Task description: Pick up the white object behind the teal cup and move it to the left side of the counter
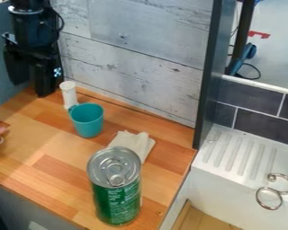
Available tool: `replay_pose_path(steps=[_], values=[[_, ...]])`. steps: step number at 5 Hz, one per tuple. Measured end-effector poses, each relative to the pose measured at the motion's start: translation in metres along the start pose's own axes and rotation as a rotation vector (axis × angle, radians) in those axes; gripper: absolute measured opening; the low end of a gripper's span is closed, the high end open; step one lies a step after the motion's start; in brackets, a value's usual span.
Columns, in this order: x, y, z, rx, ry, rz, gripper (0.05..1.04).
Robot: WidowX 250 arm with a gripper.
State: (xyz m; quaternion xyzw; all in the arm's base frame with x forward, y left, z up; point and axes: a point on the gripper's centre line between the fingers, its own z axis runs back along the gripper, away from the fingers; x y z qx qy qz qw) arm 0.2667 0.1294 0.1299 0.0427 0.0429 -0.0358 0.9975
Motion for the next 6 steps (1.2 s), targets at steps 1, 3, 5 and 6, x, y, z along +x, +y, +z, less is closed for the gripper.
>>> replay_pose_path(steps=[1, 3, 5, 6], values=[[0.0, -0.002, -0.008, -0.018, 0.023, -0.002, 1.001], [0.04, 0.023, -0.005, -0.08, -0.037, 0.018, 1.001], [0.079, 0.047, -0.023, -0.04, -0.062, 0.05, 1.001], [0.091, 0.057, -0.037, -0.023, -0.024, 0.062, 1.001]])
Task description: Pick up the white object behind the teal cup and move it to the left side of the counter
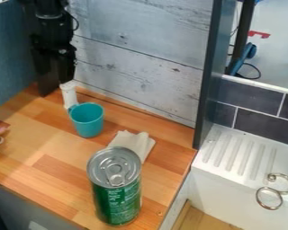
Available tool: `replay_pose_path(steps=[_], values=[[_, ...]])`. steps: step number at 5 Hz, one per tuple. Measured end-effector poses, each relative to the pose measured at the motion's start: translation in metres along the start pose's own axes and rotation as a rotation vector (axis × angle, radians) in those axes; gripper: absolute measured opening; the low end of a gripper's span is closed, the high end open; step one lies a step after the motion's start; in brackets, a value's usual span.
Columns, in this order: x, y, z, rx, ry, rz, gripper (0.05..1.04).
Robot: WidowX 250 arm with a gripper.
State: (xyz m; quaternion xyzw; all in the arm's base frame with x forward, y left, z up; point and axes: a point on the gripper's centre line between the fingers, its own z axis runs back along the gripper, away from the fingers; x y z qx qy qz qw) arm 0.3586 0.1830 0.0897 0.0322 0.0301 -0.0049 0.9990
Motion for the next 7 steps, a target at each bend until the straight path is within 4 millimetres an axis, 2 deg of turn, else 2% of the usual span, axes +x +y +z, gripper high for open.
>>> replay_pose_path(steps=[2, 3, 4, 7], values=[[0.014, 0.009, -0.016, 0.015, 0.023, 0.028, 1.001], [0.019, 0.004, -0.025, -0.036, 0.022, -0.007, 1.001], [0.021, -0.002, -0.024, -0.079, 0.026, -0.052, 1.001], [0.026, 0.006, -0.053, -0.082, 0.131, -0.044, 0.992]])
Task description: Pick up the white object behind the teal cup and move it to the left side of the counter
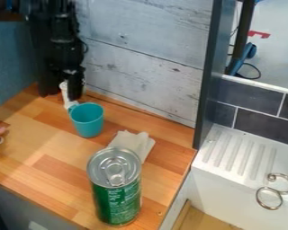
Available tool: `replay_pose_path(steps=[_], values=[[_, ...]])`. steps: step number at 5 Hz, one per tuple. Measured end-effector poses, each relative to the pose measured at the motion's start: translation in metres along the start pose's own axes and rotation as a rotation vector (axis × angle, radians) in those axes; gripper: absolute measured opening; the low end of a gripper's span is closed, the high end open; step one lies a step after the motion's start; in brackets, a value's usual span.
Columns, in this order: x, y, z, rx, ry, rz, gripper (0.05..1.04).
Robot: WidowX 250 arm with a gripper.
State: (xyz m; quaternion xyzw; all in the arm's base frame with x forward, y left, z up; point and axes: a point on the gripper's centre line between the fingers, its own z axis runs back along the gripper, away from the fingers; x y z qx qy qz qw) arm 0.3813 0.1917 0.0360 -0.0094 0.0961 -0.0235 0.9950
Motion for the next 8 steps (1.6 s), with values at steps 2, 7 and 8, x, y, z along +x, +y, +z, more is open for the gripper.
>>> replay_pose_path(steps=[2, 7, 8], values=[[-0.002, -0.003, -0.009, -0.008, -0.006, -0.002, 0.646], [-0.092, -0.082, 0.084, 0.116, -0.111, -0.047, 0.598], [-0.107, -0.087, 0.079, 0.101, -0.087, -0.034, 0.599]])
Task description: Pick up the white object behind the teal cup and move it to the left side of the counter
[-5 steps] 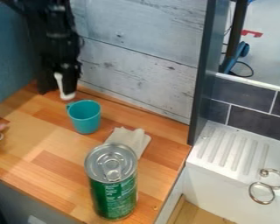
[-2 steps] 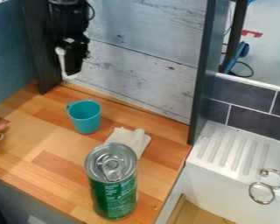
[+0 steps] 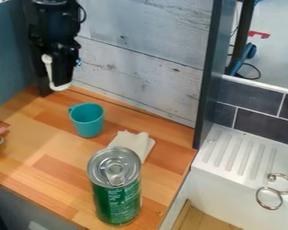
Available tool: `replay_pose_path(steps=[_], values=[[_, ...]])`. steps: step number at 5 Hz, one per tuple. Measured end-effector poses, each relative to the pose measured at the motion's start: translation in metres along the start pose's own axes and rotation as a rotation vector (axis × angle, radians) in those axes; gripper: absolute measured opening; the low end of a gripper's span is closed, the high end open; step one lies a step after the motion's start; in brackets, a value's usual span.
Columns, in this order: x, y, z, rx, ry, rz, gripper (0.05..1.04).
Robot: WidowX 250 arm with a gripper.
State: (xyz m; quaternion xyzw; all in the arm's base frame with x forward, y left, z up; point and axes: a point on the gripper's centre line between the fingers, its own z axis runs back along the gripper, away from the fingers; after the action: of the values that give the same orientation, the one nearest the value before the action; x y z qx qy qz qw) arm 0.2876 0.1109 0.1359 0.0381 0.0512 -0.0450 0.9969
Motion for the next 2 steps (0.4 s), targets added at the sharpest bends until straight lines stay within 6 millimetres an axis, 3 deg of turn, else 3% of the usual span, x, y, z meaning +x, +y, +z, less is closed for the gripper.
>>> replay_pose_path(steps=[2], values=[[-0.022, 0.039, -0.028, -0.011, 0.041, 0.097, 0.599]])
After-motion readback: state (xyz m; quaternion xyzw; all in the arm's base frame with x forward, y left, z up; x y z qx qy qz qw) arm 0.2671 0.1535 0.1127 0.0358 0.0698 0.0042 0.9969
